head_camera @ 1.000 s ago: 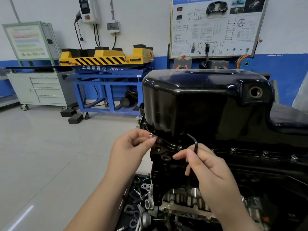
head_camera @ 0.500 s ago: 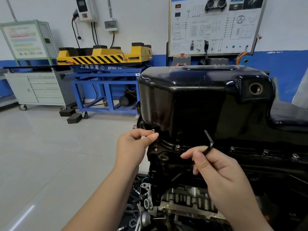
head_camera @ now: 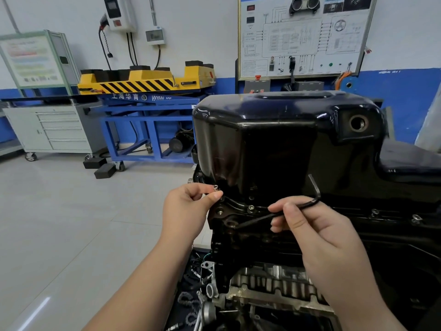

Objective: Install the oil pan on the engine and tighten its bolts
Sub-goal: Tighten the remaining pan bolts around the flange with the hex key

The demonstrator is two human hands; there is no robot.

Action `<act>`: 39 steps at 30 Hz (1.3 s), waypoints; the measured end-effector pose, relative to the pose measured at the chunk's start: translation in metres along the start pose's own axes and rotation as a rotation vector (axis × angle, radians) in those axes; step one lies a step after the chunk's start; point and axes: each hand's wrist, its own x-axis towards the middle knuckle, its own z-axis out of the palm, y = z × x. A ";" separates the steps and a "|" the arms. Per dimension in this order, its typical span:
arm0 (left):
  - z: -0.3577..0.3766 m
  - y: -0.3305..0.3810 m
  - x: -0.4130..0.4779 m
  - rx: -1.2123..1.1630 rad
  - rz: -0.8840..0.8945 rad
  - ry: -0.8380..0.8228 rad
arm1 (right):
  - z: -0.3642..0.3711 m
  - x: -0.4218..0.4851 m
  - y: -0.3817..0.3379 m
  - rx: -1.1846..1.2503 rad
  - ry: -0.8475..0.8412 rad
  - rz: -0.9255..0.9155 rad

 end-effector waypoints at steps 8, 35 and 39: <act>0.001 0.000 0.001 0.141 0.083 -0.026 | 0.016 0.024 -0.014 -0.146 0.000 -0.186; -0.001 0.011 -0.012 0.264 0.196 -0.066 | 0.061 0.067 -0.044 -0.874 -0.160 -0.314; -0.001 0.010 -0.014 0.249 0.209 -0.059 | 0.064 0.064 -0.036 -0.804 -0.115 -0.305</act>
